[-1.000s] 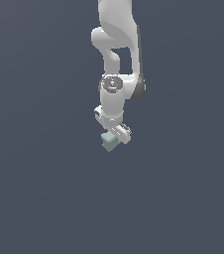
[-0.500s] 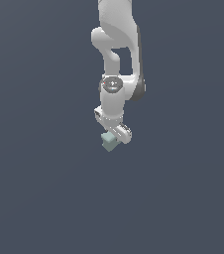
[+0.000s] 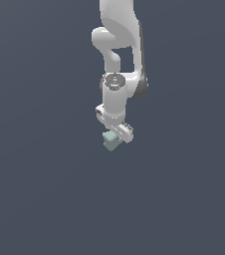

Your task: Pick up the object and move it to a goal position.

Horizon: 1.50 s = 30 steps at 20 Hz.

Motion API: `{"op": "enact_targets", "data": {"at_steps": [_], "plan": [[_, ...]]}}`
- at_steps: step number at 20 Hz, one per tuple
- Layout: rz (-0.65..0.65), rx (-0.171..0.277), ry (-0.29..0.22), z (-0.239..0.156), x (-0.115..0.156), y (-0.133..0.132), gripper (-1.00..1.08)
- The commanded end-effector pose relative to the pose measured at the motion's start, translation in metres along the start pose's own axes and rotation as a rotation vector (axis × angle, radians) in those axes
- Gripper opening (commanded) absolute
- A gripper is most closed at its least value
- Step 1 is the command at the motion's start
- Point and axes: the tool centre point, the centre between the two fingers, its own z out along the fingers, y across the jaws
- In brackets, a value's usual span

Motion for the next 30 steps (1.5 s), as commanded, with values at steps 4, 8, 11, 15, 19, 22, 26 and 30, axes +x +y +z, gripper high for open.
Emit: {"op": "enact_targets", "data": {"at_steps": [4,8,11,15,19,22,26,30], "plan": [[0.0,0.001,0.001,-0.03,-0.008,-0.009,-1.0],[0.0,0.0,0.002,-0.062,-0.016,-0.019,-1.0],[0.0,0.0,0.002,-0.091,-0.023,-0.028,-1.0],[0.001,-0.001,0.002,-0.134,-0.034,-0.041,-1.0],[0.001,-0.001,0.002,-0.176,-0.045,-0.055,-1.0],[0.001,-0.001,0.002,-0.207,-0.052,-0.065,-1.0],[0.001,-0.001,0.002,-0.244,-0.061,-0.078,-1.0],[0.001,-0.001,0.001,-0.273,-0.068,-0.089,-1.0]]}}
